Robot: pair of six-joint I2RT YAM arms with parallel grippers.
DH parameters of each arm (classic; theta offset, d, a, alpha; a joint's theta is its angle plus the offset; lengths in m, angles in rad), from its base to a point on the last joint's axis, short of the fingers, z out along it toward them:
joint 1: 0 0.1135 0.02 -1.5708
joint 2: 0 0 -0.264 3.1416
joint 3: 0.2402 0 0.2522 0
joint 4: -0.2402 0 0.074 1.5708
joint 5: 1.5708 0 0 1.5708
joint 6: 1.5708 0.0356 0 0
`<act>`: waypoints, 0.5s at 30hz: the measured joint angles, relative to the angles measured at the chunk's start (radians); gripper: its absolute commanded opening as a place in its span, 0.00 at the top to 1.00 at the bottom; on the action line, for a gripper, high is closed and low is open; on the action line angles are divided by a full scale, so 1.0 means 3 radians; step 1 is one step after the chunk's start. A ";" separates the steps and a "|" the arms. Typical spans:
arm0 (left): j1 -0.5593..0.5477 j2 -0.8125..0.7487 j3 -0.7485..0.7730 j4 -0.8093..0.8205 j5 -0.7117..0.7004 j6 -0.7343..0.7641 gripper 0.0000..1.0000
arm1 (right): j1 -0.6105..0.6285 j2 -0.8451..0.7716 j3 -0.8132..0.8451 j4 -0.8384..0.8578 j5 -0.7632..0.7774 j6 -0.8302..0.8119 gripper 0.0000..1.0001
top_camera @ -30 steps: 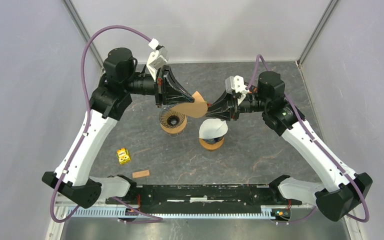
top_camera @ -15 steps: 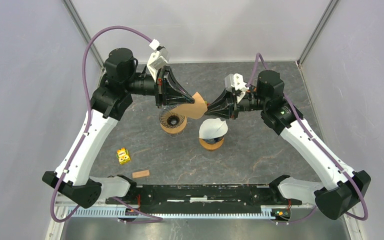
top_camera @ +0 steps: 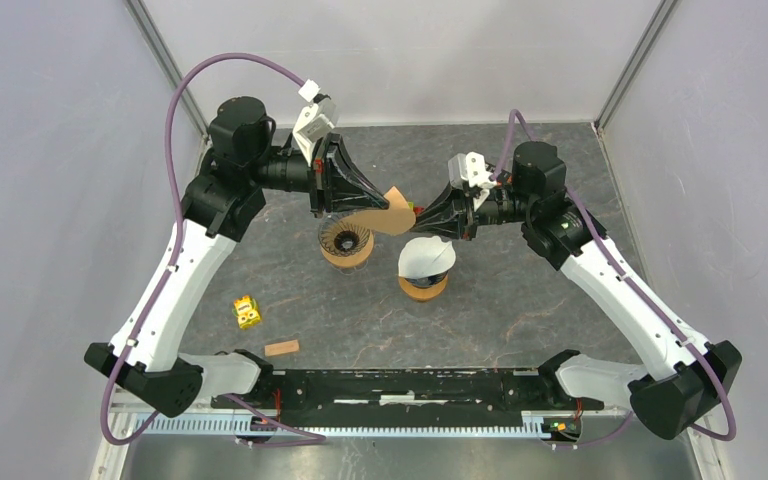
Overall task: Place the coffee filter in the dripper
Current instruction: Place the coffee filter in the coffee dripper.
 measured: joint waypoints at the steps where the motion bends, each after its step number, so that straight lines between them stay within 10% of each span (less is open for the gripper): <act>1: 0.0000 -0.0004 -0.0006 0.0005 0.0005 0.0000 0.98 | 0.0000 0.0000 0.0000 0.0000 -0.0006 -0.0001 0.81; 15: 0.0000 -0.0034 -0.0061 0.0015 0.0031 -0.0004 0.98 | 0.0000 0.0000 0.0024 -0.0050 -0.0028 -0.0064 0.84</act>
